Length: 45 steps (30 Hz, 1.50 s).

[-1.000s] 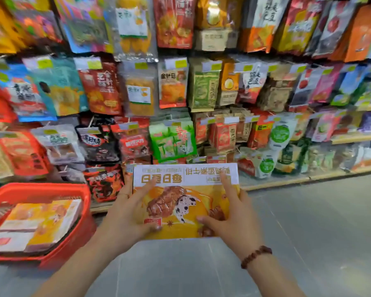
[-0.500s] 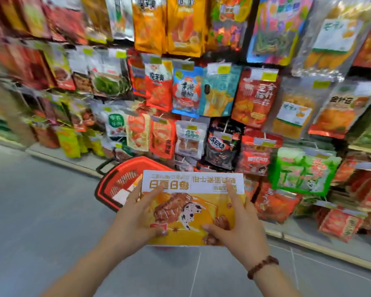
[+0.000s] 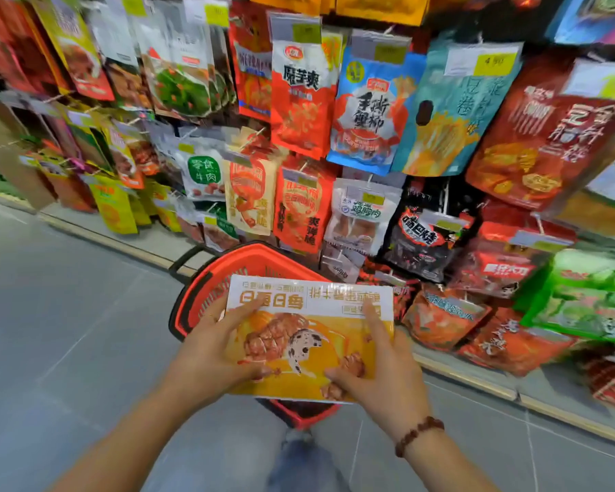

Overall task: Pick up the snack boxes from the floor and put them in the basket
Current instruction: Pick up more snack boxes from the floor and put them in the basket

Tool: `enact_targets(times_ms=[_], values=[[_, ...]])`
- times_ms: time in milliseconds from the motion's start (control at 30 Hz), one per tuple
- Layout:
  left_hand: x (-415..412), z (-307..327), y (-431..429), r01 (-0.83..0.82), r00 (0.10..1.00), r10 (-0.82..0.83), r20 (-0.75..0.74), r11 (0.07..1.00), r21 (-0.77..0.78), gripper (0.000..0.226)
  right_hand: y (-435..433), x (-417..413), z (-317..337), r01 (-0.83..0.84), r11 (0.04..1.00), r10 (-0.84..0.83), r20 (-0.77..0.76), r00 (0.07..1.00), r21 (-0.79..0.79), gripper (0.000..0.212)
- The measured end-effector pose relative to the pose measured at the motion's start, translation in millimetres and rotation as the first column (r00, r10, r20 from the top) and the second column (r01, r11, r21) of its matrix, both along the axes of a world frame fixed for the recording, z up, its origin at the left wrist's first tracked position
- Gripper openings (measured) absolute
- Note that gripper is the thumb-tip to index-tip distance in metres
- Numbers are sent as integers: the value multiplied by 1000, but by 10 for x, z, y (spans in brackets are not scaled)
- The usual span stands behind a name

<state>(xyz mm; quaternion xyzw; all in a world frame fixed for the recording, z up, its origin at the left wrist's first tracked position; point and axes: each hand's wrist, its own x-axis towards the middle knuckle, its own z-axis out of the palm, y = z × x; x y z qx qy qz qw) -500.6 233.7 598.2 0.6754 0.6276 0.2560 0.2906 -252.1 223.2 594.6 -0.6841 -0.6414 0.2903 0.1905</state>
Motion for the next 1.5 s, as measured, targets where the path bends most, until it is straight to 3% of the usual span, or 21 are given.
enact_targets(times_ms=[333,467,567,767,967,1067,1300,1500], values=[[-327,-149,1641,33,993,-49,-104,988,-148,93,1569,-423,-351,-2,994,0,-21,1000,-112,109],[-523,-338,2083,97,991,-111,-77,981,-170,91,1916,-584,-475,11,988,-10,8,1000,-153,108],[-691,-757,2513,158,987,-162,-10,968,-194,93,2191,-773,-855,104,978,-105,4,994,-183,108],[-970,-1810,3190,272,952,-302,-39,902,-336,96,2474,-1176,-1884,262,904,-278,3,961,-336,105],[-1244,-2797,3685,345,902,-417,-114,853,-392,99,2708,-1559,-2770,370,848,-399,1,917,-379,103],[-1327,-3205,3814,358,902,-426,-76,833,-423,97,2775,-1682,-3206,404,828,-441,-7,897,-390,105],[-1303,-3854,4010,362,905,-423,-41,817,-449,96,2957,-1805,-3757,460,799,-475,64,878,-387,105],[-1353,-4022,4025,361,901,-426,-78,839,-406,95,2995,-1831,-3912,472,781,-496,52,867,-409,104]])
